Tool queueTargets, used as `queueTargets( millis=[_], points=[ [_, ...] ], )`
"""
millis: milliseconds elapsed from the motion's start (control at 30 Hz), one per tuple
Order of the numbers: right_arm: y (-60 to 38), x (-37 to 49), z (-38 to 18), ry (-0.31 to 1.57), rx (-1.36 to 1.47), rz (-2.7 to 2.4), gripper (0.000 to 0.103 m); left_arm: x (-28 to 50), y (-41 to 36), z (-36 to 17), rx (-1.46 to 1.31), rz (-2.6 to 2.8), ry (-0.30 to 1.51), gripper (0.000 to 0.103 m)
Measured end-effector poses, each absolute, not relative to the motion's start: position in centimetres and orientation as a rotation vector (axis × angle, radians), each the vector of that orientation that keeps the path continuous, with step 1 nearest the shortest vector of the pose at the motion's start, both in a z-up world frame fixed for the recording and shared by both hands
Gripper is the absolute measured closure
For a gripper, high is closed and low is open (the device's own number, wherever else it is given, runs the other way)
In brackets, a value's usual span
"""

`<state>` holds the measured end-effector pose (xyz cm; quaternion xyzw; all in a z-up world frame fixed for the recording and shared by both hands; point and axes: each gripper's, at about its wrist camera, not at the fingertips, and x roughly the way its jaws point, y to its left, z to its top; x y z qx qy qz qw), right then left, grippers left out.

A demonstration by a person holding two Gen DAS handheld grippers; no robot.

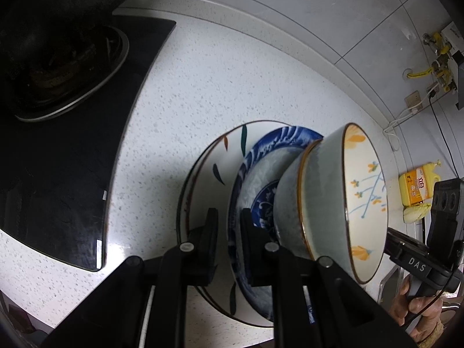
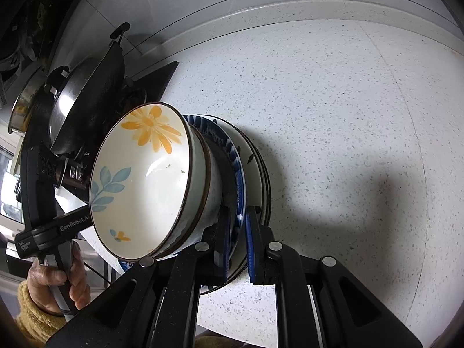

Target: Organize plates and bowls

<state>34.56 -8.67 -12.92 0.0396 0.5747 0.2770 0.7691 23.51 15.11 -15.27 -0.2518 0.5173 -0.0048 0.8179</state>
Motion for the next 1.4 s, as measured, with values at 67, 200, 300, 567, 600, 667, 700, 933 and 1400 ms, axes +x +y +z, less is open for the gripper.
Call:
queueTargets(
  millis=[67,200,300,567,600,667,700,933,1400],
  points=[
    [-8.9,34.4,-12.9,1.242,0.089,0.597,0.093,23.4,15.4,-15.0,-0.536,-0.007,1.09,0.088],
    [-9.0,34.2,-12.9,1.238,0.096,0.594,0.093,23.2,16.1,-14.8,-0.557,-0.017,1.079,0.085],
    [-9.2,34.0,-12.7,1.227,0.095,0.588,0.093,22.9,16.2,-14.6,-0.553,-0.027,1.062,0.085],
    [-9.4,33.2,-11.8,1.186,0.087,0.551,0.093,21.5,16.6,-13.2,-0.527,-0.038,0.982,0.085],
    [-9.5,33.0,-11.6,1.177,0.088,0.542,0.093,21.2,16.7,-12.8,-0.513,-0.035,0.955,0.085],
    [-9.7,32.5,-11.2,1.155,0.073,0.523,0.093,20.5,16.6,-11.9,-0.488,-0.038,0.917,0.084],
    [-9.7,32.1,-10.9,1.14,0.06,0.507,0.093,20.2,16.6,-11.5,-0.486,-0.057,0.902,0.084],
    [-10.1,28.2,-7.9,0.992,0.032,0.423,0.031,17.6,15.0,-9.4,-0.378,-0.032,0.861,0.084],
    [-11.1,19.5,-5.2,0.825,-0.036,0.474,0.002,7.5,8.8,-6.7,-0.257,0.076,0.788,0.084]
  ],
)
